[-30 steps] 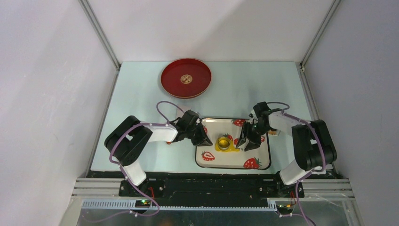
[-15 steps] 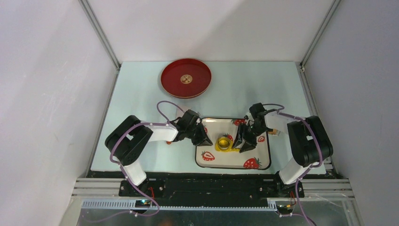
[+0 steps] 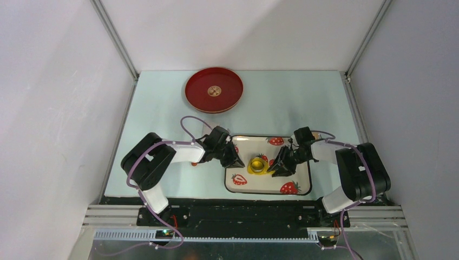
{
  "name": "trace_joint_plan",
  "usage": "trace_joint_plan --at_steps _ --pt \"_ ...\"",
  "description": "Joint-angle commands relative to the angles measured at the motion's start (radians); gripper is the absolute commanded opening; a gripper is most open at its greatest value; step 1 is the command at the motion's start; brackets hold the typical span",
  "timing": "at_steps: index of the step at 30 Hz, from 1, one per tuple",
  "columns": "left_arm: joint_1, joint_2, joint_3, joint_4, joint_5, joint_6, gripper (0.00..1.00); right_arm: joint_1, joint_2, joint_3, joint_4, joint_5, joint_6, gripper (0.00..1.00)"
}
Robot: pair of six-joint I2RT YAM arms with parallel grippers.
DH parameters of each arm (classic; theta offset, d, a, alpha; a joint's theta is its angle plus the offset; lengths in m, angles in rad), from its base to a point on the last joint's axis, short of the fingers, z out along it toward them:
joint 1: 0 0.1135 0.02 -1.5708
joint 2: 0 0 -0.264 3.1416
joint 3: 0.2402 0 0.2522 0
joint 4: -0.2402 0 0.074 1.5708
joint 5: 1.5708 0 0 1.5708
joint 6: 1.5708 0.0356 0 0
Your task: Roll out the dumpling wrappers from the dough
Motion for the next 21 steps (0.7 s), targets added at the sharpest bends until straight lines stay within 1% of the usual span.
trace_joint_plan --at_steps 1,11,15,18,19,21 --pt "-0.005 0.055 -0.027 -0.139 -0.113 0.053 0.12 -0.020 0.046 -0.020 0.138 0.108 0.074 0.40" --pt "-0.005 0.055 -0.024 -0.141 -0.113 0.051 0.12 -0.028 0.119 0.014 0.180 0.110 0.107 0.39" --pt "-0.004 0.053 -0.024 -0.141 -0.112 0.050 0.12 -0.016 0.160 0.056 0.144 0.122 0.076 0.31" --pt "-0.004 0.055 -0.025 -0.139 -0.109 0.051 0.12 -0.010 0.165 0.070 0.103 0.156 0.050 0.28" --pt "-0.005 0.054 -0.024 -0.140 -0.108 0.052 0.12 -0.008 0.160 0.070 0.096 0.166 0.038 0.25" --pt "-0.004 0.057 -0.023 -0.141 -0.105 0.055 0.12 -0.003 0.155 0.070 0.080 0.188 0.024 0.22"
